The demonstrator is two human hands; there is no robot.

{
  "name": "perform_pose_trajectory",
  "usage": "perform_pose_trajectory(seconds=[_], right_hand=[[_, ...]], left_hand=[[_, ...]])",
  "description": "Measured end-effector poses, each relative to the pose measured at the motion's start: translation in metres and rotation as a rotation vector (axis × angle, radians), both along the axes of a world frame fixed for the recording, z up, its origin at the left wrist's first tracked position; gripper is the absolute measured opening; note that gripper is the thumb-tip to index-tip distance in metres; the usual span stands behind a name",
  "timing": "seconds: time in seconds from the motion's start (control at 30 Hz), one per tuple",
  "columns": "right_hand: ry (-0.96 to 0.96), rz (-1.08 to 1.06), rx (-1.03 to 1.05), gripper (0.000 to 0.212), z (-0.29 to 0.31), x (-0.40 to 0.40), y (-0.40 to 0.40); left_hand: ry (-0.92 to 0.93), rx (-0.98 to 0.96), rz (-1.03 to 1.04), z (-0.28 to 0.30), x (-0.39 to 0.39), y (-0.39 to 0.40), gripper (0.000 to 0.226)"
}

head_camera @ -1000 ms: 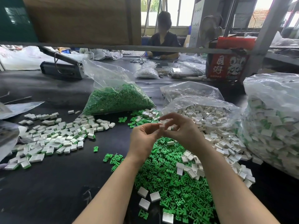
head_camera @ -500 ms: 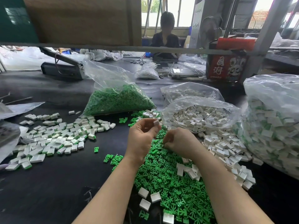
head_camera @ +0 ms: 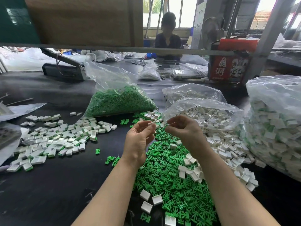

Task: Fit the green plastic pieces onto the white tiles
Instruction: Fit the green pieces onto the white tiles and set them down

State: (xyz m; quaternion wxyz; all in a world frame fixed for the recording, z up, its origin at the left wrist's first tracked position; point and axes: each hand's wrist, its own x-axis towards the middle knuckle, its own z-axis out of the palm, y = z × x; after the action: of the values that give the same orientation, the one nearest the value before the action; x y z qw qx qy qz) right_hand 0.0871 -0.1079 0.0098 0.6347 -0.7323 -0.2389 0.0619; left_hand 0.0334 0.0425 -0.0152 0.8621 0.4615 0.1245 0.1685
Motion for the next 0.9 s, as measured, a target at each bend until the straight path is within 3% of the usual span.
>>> perform_pose_trajectory(seconds=[0.17,0.43,0.7,0.9], right_hand=[[0.055,0.027,0.14,0.017,0.0045,-0.0031,-0.0005],[0.03,0.041,0.174,0.02,0.0047,-0.0036,0.0023],[-0.03,0.035,0.136,0.018,0.0063,-0.0067,0.0038],[-0.111,0.062,-0.035,0.021,0.0091,-0.0096,0.0081]], left_hand=[[-0.028,-0.023,-0.041,0.0014,-0.0006,-0.0009,0.03],[-0.056,-0.065,-0.095,0.0022,-0.0023,-0.0017,0.032],[-0.084,-0.029,-0.124,0.0016,-0.0029,-0.0008,0.032],[-0.09,0.013,-0.138,0.0014,-0.0041,-0.0009,0.03]])
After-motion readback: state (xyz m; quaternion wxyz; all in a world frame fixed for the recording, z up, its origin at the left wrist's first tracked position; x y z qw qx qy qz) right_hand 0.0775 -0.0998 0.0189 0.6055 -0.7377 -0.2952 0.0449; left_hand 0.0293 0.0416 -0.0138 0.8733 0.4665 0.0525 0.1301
